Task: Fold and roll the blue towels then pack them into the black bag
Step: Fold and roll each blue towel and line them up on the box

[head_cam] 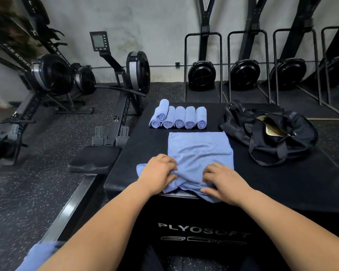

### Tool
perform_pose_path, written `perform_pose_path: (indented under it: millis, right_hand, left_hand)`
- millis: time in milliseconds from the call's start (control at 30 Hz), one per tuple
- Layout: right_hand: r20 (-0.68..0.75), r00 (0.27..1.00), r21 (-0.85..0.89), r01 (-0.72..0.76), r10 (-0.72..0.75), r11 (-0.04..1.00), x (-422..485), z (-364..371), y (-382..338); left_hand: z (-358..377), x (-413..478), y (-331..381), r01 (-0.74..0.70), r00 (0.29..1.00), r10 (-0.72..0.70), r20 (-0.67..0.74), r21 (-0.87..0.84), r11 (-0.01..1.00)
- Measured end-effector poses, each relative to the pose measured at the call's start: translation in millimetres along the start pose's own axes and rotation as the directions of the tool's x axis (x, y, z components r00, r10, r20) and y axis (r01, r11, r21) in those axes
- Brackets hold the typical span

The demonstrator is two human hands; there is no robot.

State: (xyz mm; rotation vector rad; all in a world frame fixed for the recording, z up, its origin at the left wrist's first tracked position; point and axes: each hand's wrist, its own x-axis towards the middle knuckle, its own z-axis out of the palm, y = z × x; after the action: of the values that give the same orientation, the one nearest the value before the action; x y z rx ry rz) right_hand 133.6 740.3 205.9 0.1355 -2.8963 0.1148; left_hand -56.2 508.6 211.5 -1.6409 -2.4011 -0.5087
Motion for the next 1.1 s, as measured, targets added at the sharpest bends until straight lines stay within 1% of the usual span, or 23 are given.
perform_pose_path:
  millis: [67, 133, 200, 233, 300, 333, 367, 400, 467, 500, 533, 600, 633, 667, 700, 800, 833, 867, 933, 1000, 1033, 1100]
  right_hand:
    - [-0.053, 0.994, 0.066, -0.092, 0.096, 0.994, 4.4, -7.4, 8.3]
    - [-0.118, 0.975, 0.129, -0.172, 0.187, 0.977, 10.1, -16.3, 20.6]
    - [-0.131, 0.948, 0.153, -0.271, 0.291, 0.95, 16.6, -26.2, 31.3]
    - [-0.117, 0.931, 0.124, -0.331, 0.345, 0.935, 19.5, -29.9, 35.4]
    - [-0.088, 0.895, -0.021, -0.44, 0.436, 0.898, 25.3, -32.7, 40.4]
    - [-0.091, 0.885, -0.087, -0.464, 0.457, 0.881, 27.7, -31.3, 41.3]
    - [-0.108, 0.889, -0.114, -0.456, 0.445, 0.882, 30.1, -28.8, 40.5]
    - [-0.13, 0.908, -0.108, -0.412, 0.398, 0.905, 31.9, -26.1, 37.7]
    - [-0.161, 0.96, -0.08, -0.245, 0.23, 0.966, 32.8, -20.2, 26.5]
    - [-0.122, 0.98, -0.072, -0.165, 0.155, 0.984, 32.9, -17.4, 20.6]
    - [-0.048, 0.993, -0.075, -0.111, 0.108, 0.991, 32.7, -13.7, 15.3]
    - [0.089, 0.993, -0.118, -0.072, 0.083, 0.99, 31.0, -6.1, 8.3]
    - [0.123, 0.989, -0.14, -0.07, 0.088, 0.988, 29.8, -1.2, 7.9]
    - [0.115, 0.989, -0.145, -0.073, 0.09, 0.987, 29.3, 2.4, 8.0]
    - [0.074, 0.994, -0.135, -0.075, 0.086, 0.988, 29.2, 5.1, 9.0]
    - [-0.061, 0.995, -0.104, -0.084, 0.077, 0.991, 28.5, 4.1, 14.9]
    - [-0.108, 0.99, -0.094, -0.106, 0.095, 0.99, 27.5, 1.9, 18.8]
    - [-0.16, 0.977, -0.086, -0.157, 0.142, 0.984, 26.1, -1.1, 23.9]
    - [-0.242, 0.92, -0.076, -0.336, 0.309, 0.939, 22.4, -7.8, 36.6]
    - [-0.217, 0.856, -0.108, -0.499, 0.469, 0.86, 17.9, -10.7, 47.3]
    - [-0.189, 0.841, -0.149, -0.535, 0.507, 0.832, 15.0, -9.6, 51.1]
    - [-0.171, 0.858, -0.19, -0.511, 0.484, 0.838, 9.4, -5.6, 55.9]
  left_hand:
    - [-8.3, 6.7, -2.2, 0.051, 0.998, -0.051, -0.033, -0.008, 0.999]
    - [-19.4, 16.7, -3.1, 0.129, 0.99, -0.131, -0.049, -0.04, 0.991]
    - [-30.8, 28.3, -2.4, 0.21, 0.975, -0.215, -0.061, -0.075, 0.975]
    - [-34.6, 33.4, -1.9, 0.234, 0.968, -0.239, -0.075, -0.065, 0.97]
    - [-37.7, 41.1, -1.8, 0.249, 0.964, -0.245, -0.101, 0.03, 0.968]
    - [-36.7, 42.8, -0.9, 0.241, 0.967, -0.233, -0.104, 0.077, 0.967]
    - [-34.0, 43.3, 0.5, 0.21, 0.974, -0.201, -0.1, 0.092, 0.973]
    - [-30.7, 43.1, 2.6, 0.147, 0.985, -0.138, -0.105, 0.084, 0.986]
    - [-21.9, 40.0, 8.6, -0.062, 0.992, 0.07, -0.102, 0.08, 0.995]
    - [-16.3, 37.7, 10.6, -0.151, 0.985, 0.158, -0.065, 0.098, 0.984]
    - [-10.3, 34.8, 11.1, -0.201, 0.979, 0.202, 0.001, 0.115, 0.973]
    - [2.3, 27.6, 9.2, -0.217, 0.971, 0.198, 0.136, 0.141, 0.966]
    - [9.5, 24.0, 6.8, -0.197, 0.971, 0.172, 0.169, 0.146, 0.969]
    - [14.3, 21.9, 5.1, -0.167, 0.974, 0.141, 0.175, 0.144, 0.975]
    - [16.8, 21.6, 4.0, -0.128, 0.981, 0.106, 0.164, 0.133, 0.983]
    - [14.9, 25.0, 0.2, -0.005, 0.998, -0.002, 0.065, 0.114, 0.994]
    - [11.5, 26.3, -2.6, 0.044, 0.999, -0.048, 0.025, 0.123, 0.991]
    - [7.2, 28.0, -7.0, 0.103, 0.995, -0.102, -0.014, 0.14, 0.985]
    - [-1.3, 29.5, -16.2, 0.244, 0.97, -0.236, -0.063, 0.191, 0.951]
    - [-6.0, 27.4, -21.5, 0.342, 0.939, -0.339, -0.057, 0.253, 0.905]
    - [-5.7, 25.8, -23.4, 0.358, 0.932, -0.359, -0.045, 0.259, 0.897]
    - [-2.4, 21.2, -25.0, 0.337, 0.941, -0.336, -0.037, 0.173, 0.926]
